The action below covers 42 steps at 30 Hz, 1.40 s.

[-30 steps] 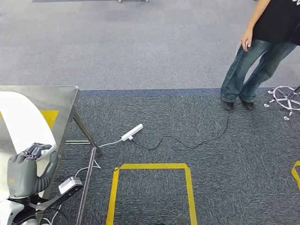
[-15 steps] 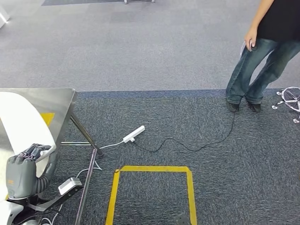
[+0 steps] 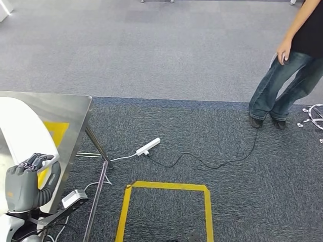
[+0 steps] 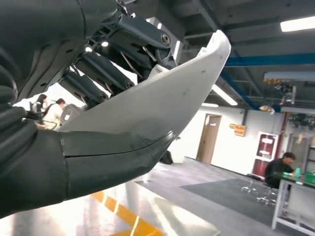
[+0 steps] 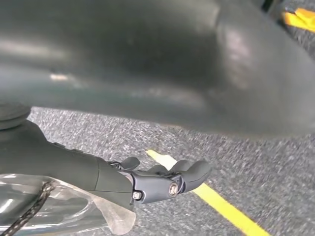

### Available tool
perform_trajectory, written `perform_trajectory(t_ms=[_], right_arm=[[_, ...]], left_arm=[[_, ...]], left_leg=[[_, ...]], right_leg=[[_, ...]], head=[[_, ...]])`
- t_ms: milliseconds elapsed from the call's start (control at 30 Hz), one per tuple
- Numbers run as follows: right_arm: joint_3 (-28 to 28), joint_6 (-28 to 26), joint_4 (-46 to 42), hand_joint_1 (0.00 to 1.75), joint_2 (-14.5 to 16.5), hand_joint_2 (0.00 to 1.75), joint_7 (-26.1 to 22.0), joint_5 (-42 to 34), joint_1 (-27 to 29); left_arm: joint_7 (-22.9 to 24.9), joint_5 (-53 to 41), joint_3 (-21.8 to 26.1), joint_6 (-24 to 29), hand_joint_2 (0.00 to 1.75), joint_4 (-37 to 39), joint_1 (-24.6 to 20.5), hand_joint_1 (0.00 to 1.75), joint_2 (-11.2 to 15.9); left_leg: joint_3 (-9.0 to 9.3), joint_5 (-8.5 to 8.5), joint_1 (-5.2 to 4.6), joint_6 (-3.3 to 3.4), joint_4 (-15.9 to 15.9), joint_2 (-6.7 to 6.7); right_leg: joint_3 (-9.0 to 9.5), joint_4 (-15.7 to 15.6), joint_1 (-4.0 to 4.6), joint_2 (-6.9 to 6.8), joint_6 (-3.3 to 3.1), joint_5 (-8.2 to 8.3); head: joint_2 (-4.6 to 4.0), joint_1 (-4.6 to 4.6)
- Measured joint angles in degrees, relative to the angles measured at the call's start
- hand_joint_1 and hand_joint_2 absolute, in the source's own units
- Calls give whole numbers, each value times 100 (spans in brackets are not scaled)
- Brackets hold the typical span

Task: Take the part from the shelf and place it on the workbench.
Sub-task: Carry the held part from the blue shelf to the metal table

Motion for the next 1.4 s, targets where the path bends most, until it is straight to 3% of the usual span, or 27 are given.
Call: perform_trajectory(t_ms=[67,133,267,333,433,467,500,533,600,667,767,833,1000,1133,1400], right_arm=[[-1,0,-1,0,-4,0,2,-1,7],[-1,0,1,0,-4,0,1,-1,-7],[-1,0,0,0,-4,0,1,0,-4],[-1,0,-1,0,-3,0,-2,-1,-7],[-1,0,-1,0,-3,0,-2,-1,-10],[-1,0,-1,0,-3,0,-1,-1,-6],[-1,1,-1,0,-3,0,0,-1,-2],[-1,1,-1,0,-3,0,1,-1,-1],[-1,3,-1,0,-3,0,1,-1,-1],[-1,5,1,0,-2,0,2,-1,-4],[-1,5,1,0,-2,0,4,-1,-14],[-1,4,-1,0,-2,0,5,-1,-15],[-1,2,-1,0,-1,0,11,-4,-23],[-1,2,-1,0,-1,0,10,-5,-16],[-1,1,-1,0,-1,0,9,-22,-7]], left_arm=[[0,-1,1,0,175,0,1,175,-2],[0,-1,2,0,175,0,0,175,-2],[0,-1,7,0,175,-3,0,175,-2],[0,-1,16,0,175,-8,-6,175,2],[0,-1,26,0,175,-9,2,175,8],[0,-1,26,0,175,-9,9,175,8],[0,-1,26,0,175,-9,14,175,8],[0,-1,26,0,175,-9,15,175,8],[0,-1,26,-2,175,-8,13,175,9],[0,1,26,-9,175,-7,8,175,11],[3,10,27,-17,175,-9,7,175,12],[4,15,27,-17,175,-10,2,175,10],[4,23,26,-19,175,-11,-3,175,4],[3,49,26,-17,175,-11,0,175,3],[-4,84,27,-17,175,-11,4,175,3]], left_leg=[[111,-89,2,-25,8,-26],[172,-183,-15,-77,33,-36],[207,-271,-13,-188,35,-39],[110,-418,3,-251,299,-16],[-521,-813,40,-327,1408,2],[-709,-827,53,-340,1664,3],[-802,-718,64,-344,1710,4],[-777,-488,71,-340,1514,6],[-541,29,69,-313,796,22],[-351,209,42,-264,287,42],[-294,149,16,-184,153,35],[-218,139,13,-163,99,24],[-170,101,-5,-150,83,18],[-170,90,-14,-135,85,25],[-133,83,-10,-123,83,25]], right_leg=[[150,-612,0,3,-11,502],[435,-1225,3,24,-41,776],[598,-1456,9,51,-154,709],[678,-1503,-9,43,-217,679],[795,-1520,-6,20,-263,588],[838,-1520,-3,17,-263,550],[888,-1520,-1,16,-260,512],[949,-1520,0,17,-254,471],[1069,-1525,4,18,-229,381],[1114,-1527,16,20,-172,322],[1107,-1555,6,2,-69,285],[1155,-1554,3,-4,-45,322],[1257,-1646,0,-4,-81,322],[1298,-1741,-9,-5,-41,280],[1282,-1754,-6,-11,-37,279]], head=[[0,1],[0,-3],[0,-10],[0,-28],[0,-45],[0,-46],[0,-45],[0,-46],[0,-45],[0,-44],[0,-37],[0,-34],[0,-28],[0,-32],[0,-34]])
